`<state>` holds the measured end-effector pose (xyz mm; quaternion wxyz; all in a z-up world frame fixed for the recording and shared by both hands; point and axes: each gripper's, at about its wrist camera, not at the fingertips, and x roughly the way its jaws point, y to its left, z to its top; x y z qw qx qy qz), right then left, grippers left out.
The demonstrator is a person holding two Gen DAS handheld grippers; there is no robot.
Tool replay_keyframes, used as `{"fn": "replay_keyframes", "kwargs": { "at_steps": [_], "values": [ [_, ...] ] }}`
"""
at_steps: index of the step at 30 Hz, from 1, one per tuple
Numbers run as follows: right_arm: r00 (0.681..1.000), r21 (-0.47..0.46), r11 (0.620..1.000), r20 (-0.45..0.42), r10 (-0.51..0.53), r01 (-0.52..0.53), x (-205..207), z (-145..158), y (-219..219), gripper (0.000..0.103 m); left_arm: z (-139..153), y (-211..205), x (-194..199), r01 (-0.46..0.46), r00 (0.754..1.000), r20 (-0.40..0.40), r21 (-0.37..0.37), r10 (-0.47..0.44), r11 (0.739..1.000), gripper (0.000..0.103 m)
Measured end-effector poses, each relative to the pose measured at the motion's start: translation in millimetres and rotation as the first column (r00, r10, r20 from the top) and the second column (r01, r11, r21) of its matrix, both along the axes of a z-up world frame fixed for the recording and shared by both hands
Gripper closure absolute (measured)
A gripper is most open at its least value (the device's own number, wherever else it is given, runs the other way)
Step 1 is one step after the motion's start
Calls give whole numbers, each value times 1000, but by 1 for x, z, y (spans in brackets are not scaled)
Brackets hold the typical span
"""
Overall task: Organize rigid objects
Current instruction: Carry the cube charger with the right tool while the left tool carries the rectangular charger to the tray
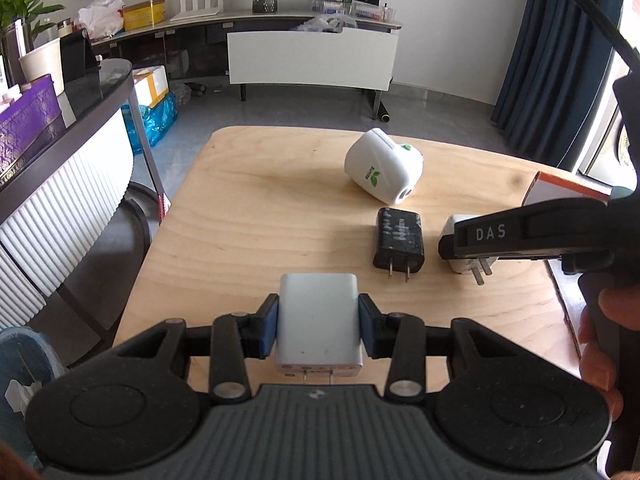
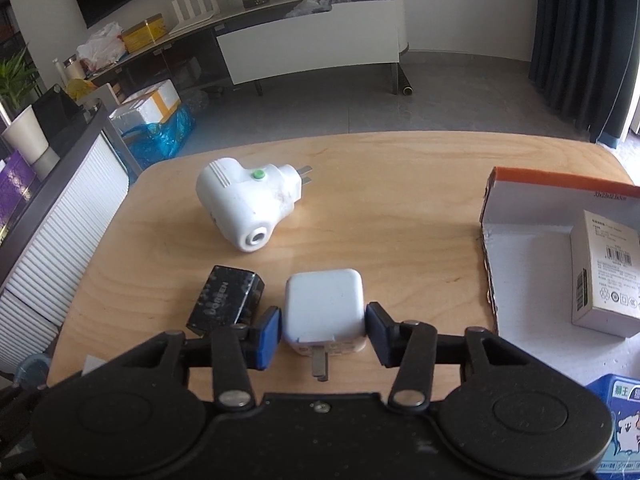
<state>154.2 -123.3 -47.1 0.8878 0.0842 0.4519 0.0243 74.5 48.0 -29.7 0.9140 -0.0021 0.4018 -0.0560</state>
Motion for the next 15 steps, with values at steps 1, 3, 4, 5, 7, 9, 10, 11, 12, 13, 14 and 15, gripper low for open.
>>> {"fn": "replay_keyframes", "kwargs": {
  "at_steps": [1,3,4,5,7,9,10,11,12,13,14,15],
  "values": [
    [1000,-8,1000,-1,12,-12,-1,1,2,50,1,0,0,-2,1000,-1,1,2,1000,62],
    [1000,-14,1000,21,7,-7,-6,4,1,52,3,0,-2,-6,1000,3,4,6,1000,62],
    [1000,-11,1000,26,8,-8,-10,6,0,52,4,1,-2,-9,1000,7,7,9,1000,62],
    [1000,-6,1000,29,12,-12,-14,8,-2,52,5,1,-3,-10,1000,8,8,10,1000,62],
    [999,-4,1000,37,21,-21,-25,16,-3,52,8,0,-5,-11,1000,9,8,11,1000,62],
    [999,-12,1000,50,20,-20,-37,23,-4,52,13,0,-9,-14,1000,14,10,14,1000,62],
    [998,-17,1000,60,28,-27,-45,27,-5,52,15,-1,-11,-15,1000,17,9,15,1000,62],
    [997,-21,999,68,32,-30,-51,31,-5,52,17,-1,-13,-16,1000,20,10,16,1000,62],
    [997,-27,999,76,31,-29,-59,35,-5,52,20,-2,-16,-16,1000,23,9,16,1000,62],
    [996,-29,999,84,33,-31,-67,39,-6,52,23,-3,-18,-14,1000,28,7,14,1000,62],
    [995,-33,999,92,30,-27,-74,42,-6,52,26,-4,-21,-12,999,33,6,12,1000,62],
    [995,-40,999,99,30,-26,-81,46,-7,52,29,-4,-24,-11,999,38,5,11,1000,62]
  ]
}}
